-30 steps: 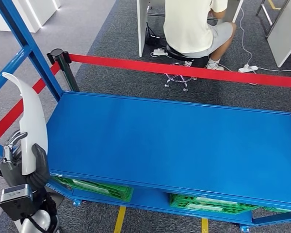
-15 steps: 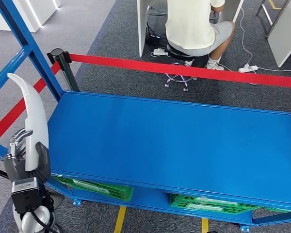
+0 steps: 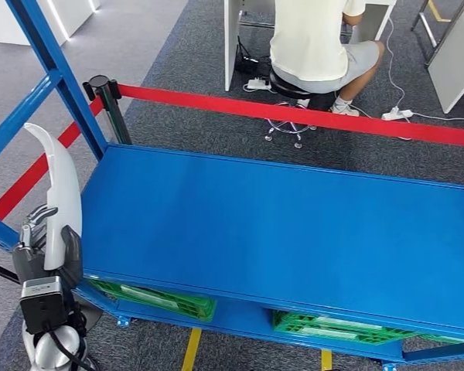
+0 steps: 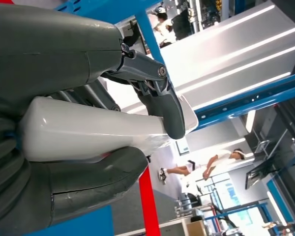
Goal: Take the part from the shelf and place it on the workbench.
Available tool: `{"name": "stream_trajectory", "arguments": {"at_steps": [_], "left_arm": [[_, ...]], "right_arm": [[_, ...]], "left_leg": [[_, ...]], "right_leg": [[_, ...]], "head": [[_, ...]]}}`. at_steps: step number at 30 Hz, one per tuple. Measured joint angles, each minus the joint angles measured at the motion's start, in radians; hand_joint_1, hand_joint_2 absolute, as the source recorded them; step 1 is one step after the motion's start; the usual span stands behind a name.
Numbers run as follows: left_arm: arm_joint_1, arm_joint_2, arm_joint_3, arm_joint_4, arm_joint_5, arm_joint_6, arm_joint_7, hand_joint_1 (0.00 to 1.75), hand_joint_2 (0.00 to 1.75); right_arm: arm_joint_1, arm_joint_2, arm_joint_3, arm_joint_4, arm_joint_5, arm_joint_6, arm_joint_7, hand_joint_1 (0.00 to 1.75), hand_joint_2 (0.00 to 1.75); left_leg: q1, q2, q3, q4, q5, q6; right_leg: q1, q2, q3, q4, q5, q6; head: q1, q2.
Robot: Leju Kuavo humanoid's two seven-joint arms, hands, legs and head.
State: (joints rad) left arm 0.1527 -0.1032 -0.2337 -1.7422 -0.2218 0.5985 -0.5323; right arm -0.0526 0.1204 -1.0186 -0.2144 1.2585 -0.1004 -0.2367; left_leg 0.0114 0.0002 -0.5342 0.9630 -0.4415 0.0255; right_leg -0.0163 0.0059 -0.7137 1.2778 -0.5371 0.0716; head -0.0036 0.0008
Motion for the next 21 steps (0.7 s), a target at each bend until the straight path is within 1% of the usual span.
{"name": "stream_trajectory", "arguments": {"at_steps": [1, 2, 3, 4, 5, 6, 7, 8, 9, 10, 11, 12, 13, 14, 15, 16, 18, 19, 20, 21], "left_arm": [[0.0, 0.001, 0.002, 0.002, 0.001, -0.001, 0.0, 1.75, 1.75], [0.0, 0.002, 0.004, 0.003, 0.001, -0.001, 0.0, 1.75, 1.75], [0.0, 0.003, 0.005, 0.004, 0.001, -0.002, 0.0, 1.75, 1.75], [-0.001, 0.004, 0.007, 0.005, 0.002, -0.004, 0.0, 1.75, 1.75], [-0.002, 0.005, 0.008, 0.006, 0.002, -0.005, 0.0, 1.75, 1.75], [-0.003, 0.006, 0.009, 0.007, 0.003, -0.006, 0.0, 1.75, 1.75], [-0.004, 0.006, 0.01, 0.008, 0.003, -0.006, 0.001, 1.75, 1.75], [-0.005, 0.007, 0.011, 0.009, 0.004, -0.006, 0.001, 1.75, 1.75], [-0.006, 0.007, 0.011, 0.01, 0.004, -0.006, 0.001, 1.75, 1.75], [-0.007, 0.007, 0.011, 0.01, 0.004, -0.007, 0.001, 1.75, 1.75], [-0.009, 0.007, 0.011, 0.011, 0.004, -0.007, 0.001, 1.75, 1.75], [-0.01, 0.008, 0.011, 0.012, 0.004, -0.007, 0.001, 1.75, 1.75], [-0.01, 0.009, 0.011, 0.014, 0.004, -0.007, 0.001, 1.75, 1.75], [-0.01, 0.011, 0.012, 0.016, 0.004, -0.007, 0.001, 1.75, 1.75], [-0.009, 0.012, 0.012, 0.018, 0.005, -0.007, 0.001, 1.75, 1.75], [-0.009, 0.013, 0.012, 0.02, 0.005, -0.007, 0.001, 1.75, 1.75], [-0.01, 0.014, 0.013, 0.021, 0.005, -0.008, 0.002, 1.75, 1.75], [-0.011, 0.013, 0.013, 0.022, 0.005, -0.008, 0.002, 1.75, 1.75], [-0.012, 0.013, 0.013, 0.022, 0.005, -0.008, 0.002, 1.75, 1.75], [-0.012, 0.013, 0.013, 0.022, 0.005, -0.008, 0.002, 1.75, 1.75]], "right_arm": [[0.0, 0.0, 0.0, 0.0, 0.001, 0.0, 0.001, 0.0, 1.75], [-0.001, 0.0, 0.0, 0.0, 0.002, -0.001, 0.003, 0.0, 1.75], [-0.002, 0.0, 0.0, 0.0, 0.002, -0.001, 0.005, 0.0, 1.75], [-0.005, 0.0, 0.0, 0.001, 0.003, -0.001, 0.006, 0.0, 1.75], [-0.007, 0.0, 0.0, 0.001, 0.003, -0.001, 0.008, 0.0, 1.75], [-0.008, 0.0, 0.0, 0.001, 0.003, -0.001, 0.009, 0.0, 1.75], [-0.008, 0.0, 0.0, 0.001, 0.003, -0.001, 0.009, 0.0, 1.75], [-0.007, 0.0, 0.0, 0.001, 0.003, -0.001, 0.01, 0.0, 1.75], [-0.007, 0.0, 0.0, 0.001, 0.003, -0.001, 0.01, 0.0, 1.75], [-0.008, 0.0, 0.0, 0.001, 0.003, -0.001, 0.011, 0.0, 1.75], [-0.01, 0.0, 0.0, 0.001, 0.003, -0.001, 0.011, 0.0, 1.75], [-0.011, 0.0, 0.0, 0.001, 0.003, -0.001, 0.011, 0.0, 1.75], [-0.012, 0.0, 0.0, 0.001, 0.003, -0.001, 0.011, 0.0, 1.75], [-0.012, 0.0, 0.0, 0.001, 0.003, -0.001, 0.011, 0.0, 1.75], [-0.011, 0.0, 0.0, 0.001, 0.004, -0.001, 0.011, 0.0, 1.75], [-0.011, 0.0, 0.0, 0.001, 0.004, -0.001, 0.011, 0.0, 1.75], [-0.012, 0.0, 0.0, 0.001, 0.004, -0.001, 0.011, 0.0, 1.75], [-0.012, 0.0, 0.0, 0.001, 0.005, -0.001, 0.011, 0.0, 1.75], [-0.013, 0.0, 0.0, 0.001, 0.005, -0.001, 0.011, 0.0, 1.75], [-0.013, 0.0, 0.0, 0.001, 0.005, -0.001, 0.011, 0.0, 1.75]], "left_leg": [[0.003, -0.001, 0.003, 0.001, -0.003, -0.004], [0.007, -0.001, 0.006, 0.004, -0.007, -0.011], [0.008, -0.002, 0.007, 0.009, -0.012, -0.019], [0.008, -0.003, 0.007, 0.015, -0.016, -0.026], [0.007, -0.003, 0.004, 0.019, -0.018, -0.033], [0.006, -0.003, 0.001, 0.021, -0.018, -0.039], [0.007, -0.003, -0.001, 0.022, -0.017, -0.043], [0.008, -0.003, -0.002, 0.024, -0.02, -0.048], [0.009, -0.002, -0.007, 0.036, -0.031, -0.051], [0.009, -0.002, -0.021, 0.068, -0.053, -0.054], [0.009, -0.002, -0.045, 0.121, -0.084, -0.057], [0.008, -0.001, -0.079, 0.192, -0.118, -0.058], [0.007, -0.002, -0.114, 0.262, -0.146, -0.058], [0.007, -0.001, -0.138, 0.31, -0.159, -0.056], [0.007, -0.001, -0.145, 0.323, -0.151, -0.054], [0.006, -0.001, -0.132, 0.293, -0.123, -0.05], [0.004, -0.002, -0.068, 0.16, -0.05, -0.041], [0.003, -0.002, -0.039, 0.097, -0.028, -0.038], [0.002, -0.003, -0.023, 0.059, -0.019, -0.037], [0.0, -0.003, -0.019, 0.043, -0.019, -0.035]], "right_leg": [[-0.002, 0.0, 0.021, -0.045, 0.031, 0.003], [-0.006, -0.001, 0.055, -0.115, 0.069, 0.007], [-0.007, 0.0, 0.091, -0.183, 0.093, 0.01], [-0.007, 0.002, 0.117, -0.232, 0.106, 0.007], [-0.006, 0.004, 0.129, -0.255, 0.107, 0.0], [-0.004, 0.007, 0.13, -0.257, 0.101, -0.009], [-0.003, 0.008, 0.126, -0.254, 0.101, -0.021], [-0.003, 0.008, 0.124, -0.252, 0.101, -0.029], [-0.003, 0.008, 0.123, -0.252, 0.101, -0.037], [-0.004, 0.008, 0.123, -0.252, 0.102, -0.045], [-0.004, 0.008, 0.122, -0.253, 0.103, -0.05], [-0.003, 0.007, 0.121, -0.253, 0.103, -0.054], [-0.001, 0.006, 0.12, -0.253, 0.103, -0.056], [0.001, 0.006, 0.119, -0.253, 0.103, -0.057], [0.002, 0.006, 0.119, -0.253, 0.103, -0.058], [0.003, 0.006, 0.119, -0.253, 0.104, -0.058], [0.005, 0.007, 0.12, -0.252, 0.106, -0.055], [0.007, 0.008, 0.118, -0.25, 0.107, -0.051], [0.009, 0.009, 0.115, -0.25, 0.109, -0.046], [0.01, 0.009, 0.112, -0.251, 0.112, -0.04]], "head": [[0.0, 0.0], [0.0, 0.0], [0.002, 0.0], [0.002, 0.0], [0.002, 0.0], [0.0, 0.0], [-0.002, 0.0], [-0.004, 0.0], [-0.006, 0.0], [-0.007, 0.0], [-0.008, 0.0], [-0.009, 0.0], [-0.009, 0.0], [-0.009, 0.0], [-0.009, 0.0], [-0.009, 0.0], [-0.009, 0.0], [-0.009, 0.0], [-0.008, 0.0], [-0.008, 0.0]]}}
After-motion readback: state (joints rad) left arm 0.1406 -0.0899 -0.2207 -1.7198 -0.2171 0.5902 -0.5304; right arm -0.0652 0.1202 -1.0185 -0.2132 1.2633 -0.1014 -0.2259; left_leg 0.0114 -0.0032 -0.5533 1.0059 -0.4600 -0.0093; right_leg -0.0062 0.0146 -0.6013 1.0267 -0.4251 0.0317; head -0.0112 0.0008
